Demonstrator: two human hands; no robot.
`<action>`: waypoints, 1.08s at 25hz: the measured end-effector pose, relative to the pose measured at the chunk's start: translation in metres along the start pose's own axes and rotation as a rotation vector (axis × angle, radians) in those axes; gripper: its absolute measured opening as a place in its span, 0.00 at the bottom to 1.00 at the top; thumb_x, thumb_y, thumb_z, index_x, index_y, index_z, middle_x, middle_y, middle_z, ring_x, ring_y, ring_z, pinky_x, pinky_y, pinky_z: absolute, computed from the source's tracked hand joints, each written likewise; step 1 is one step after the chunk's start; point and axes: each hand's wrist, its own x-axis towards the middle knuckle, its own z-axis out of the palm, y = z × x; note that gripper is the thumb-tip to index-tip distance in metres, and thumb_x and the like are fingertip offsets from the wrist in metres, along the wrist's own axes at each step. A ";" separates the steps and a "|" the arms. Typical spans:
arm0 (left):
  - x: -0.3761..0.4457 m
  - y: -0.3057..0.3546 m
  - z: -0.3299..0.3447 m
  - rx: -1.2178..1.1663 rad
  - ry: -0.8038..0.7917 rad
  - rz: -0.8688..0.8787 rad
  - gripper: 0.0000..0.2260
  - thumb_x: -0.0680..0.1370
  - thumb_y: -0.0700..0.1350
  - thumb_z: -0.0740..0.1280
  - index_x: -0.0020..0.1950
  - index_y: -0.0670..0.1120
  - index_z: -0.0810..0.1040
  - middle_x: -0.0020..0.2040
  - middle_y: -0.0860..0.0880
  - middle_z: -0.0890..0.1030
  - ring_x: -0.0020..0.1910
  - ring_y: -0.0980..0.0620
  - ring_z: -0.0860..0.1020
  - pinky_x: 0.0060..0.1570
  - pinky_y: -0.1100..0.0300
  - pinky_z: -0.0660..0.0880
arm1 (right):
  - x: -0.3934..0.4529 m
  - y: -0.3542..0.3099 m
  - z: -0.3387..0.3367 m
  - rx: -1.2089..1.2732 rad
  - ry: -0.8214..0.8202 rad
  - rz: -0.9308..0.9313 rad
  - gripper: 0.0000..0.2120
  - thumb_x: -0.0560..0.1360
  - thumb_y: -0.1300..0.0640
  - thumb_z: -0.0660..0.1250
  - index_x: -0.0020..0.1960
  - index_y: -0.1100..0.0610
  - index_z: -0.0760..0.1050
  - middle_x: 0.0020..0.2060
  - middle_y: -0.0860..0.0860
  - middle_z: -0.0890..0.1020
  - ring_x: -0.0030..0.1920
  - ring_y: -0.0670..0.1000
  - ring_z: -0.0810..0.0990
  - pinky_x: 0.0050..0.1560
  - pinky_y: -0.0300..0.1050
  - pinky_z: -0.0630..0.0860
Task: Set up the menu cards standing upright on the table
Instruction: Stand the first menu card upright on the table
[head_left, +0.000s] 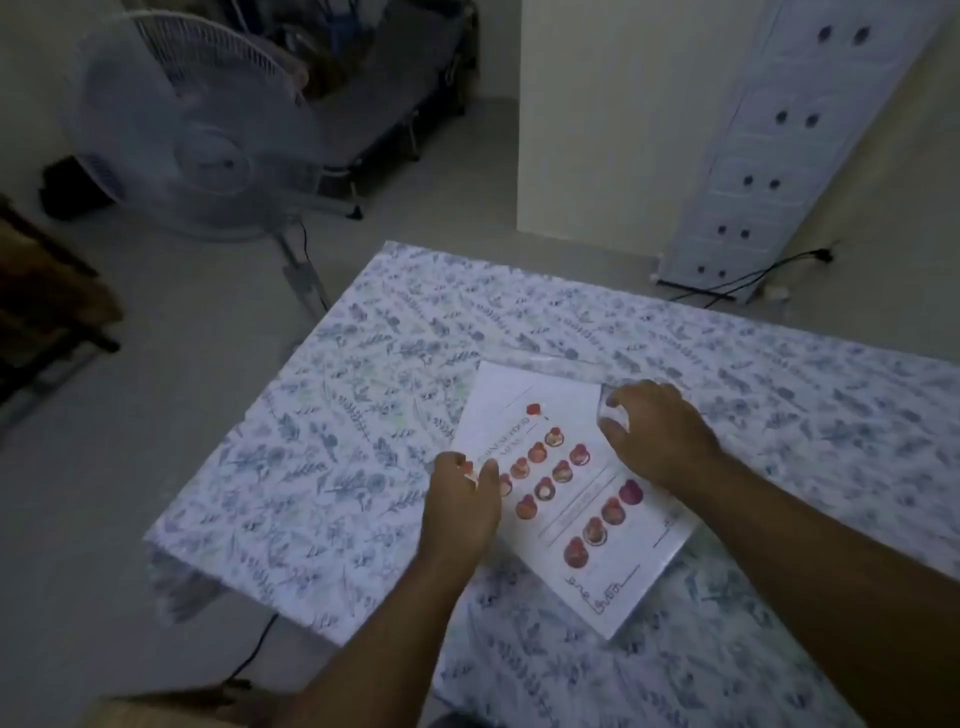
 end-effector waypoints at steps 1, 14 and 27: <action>0.006 -0.014 0.004 -0.062 -0.006 -0.108 0.22 0.81 0.54 0.66 0.70 0.44 0.69 0.60 0.46 0.80 0.58 0.44 0.80 0.56 0.52 0.79 | 0.005 0.003 0.014 -0.007 -0.070 0.085 0.20 0.79 0.46 0.63 0.67 0.53 0.75 0.63 0.55 0.78 0.64 0.58 0.72 0.62 0.54 0.71; 0.025 -0.051 0.031 -0.322 -0.192 -0.306 0.12 0.83 0.47 0.64 0.44 0.42 0.71 0.50 0.30 0.83 0.46 0.36 0.84 0.44 0.43 0.85 | 0.010 0.025 0.054 0.292 -0.049 0.458 0.12 0.80 0.55 0.64 0.58 0.62 0.79 0.54 0.59 0.80 0.50 0.53 0.73 0.54 0.46 0.68; -0.045 0.093 0.140 -0.166 -0.341 0.412 0.05 0.82 0.47 0.67 0.51 0.51 0.83 0.49 0.51 0.87 0.49 0.49 0.86 0.46 0.49 0.85 | -0.158 0.181 -0.046 0.698 0.601 0.644 0.04 0.76 0.53 0.72 0.48 0.47 0.78 0.33 0.39 0.81 0.35 0.37 0.79 0.34 0.37 0.75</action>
